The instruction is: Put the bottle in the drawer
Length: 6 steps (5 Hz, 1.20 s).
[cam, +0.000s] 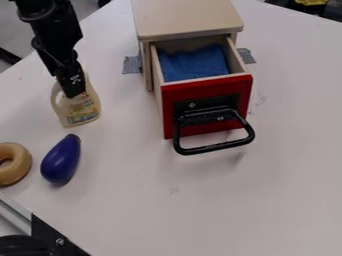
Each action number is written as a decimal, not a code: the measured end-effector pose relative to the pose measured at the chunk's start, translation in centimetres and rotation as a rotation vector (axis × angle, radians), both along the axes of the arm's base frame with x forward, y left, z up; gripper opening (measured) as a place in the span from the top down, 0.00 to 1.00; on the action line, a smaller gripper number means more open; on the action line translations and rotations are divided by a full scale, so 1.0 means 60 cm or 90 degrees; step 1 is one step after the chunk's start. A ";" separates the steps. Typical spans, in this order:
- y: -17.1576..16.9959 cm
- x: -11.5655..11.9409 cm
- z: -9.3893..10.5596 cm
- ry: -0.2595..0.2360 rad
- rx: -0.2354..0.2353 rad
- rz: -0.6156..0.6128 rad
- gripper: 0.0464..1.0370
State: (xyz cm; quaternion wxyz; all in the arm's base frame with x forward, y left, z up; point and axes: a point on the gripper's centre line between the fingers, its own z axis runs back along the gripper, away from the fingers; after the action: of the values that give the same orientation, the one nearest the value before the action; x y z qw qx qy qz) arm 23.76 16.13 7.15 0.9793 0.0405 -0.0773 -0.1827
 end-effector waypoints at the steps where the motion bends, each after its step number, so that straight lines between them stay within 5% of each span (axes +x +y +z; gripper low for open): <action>1: 0.011 -0.001 -0.004 -0.002 0.011 0.014 0.36; 2: 0.016 0.000 -0.002 -0.007 0.020 0.023 0.59; 4: 0.011 0.001 0.008 -0.006 0.006 0.032 0.63; 5: 0.006 0.014 0.051 -0.031 -0.015 0.044 0.75; 6: -0.004 0.028 0.100 -0.061 -0.030 0.040 0.75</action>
State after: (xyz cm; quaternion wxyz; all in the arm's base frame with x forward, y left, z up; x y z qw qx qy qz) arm 25.42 15.91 13.17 0.9805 0.0282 -0.1270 -0.1476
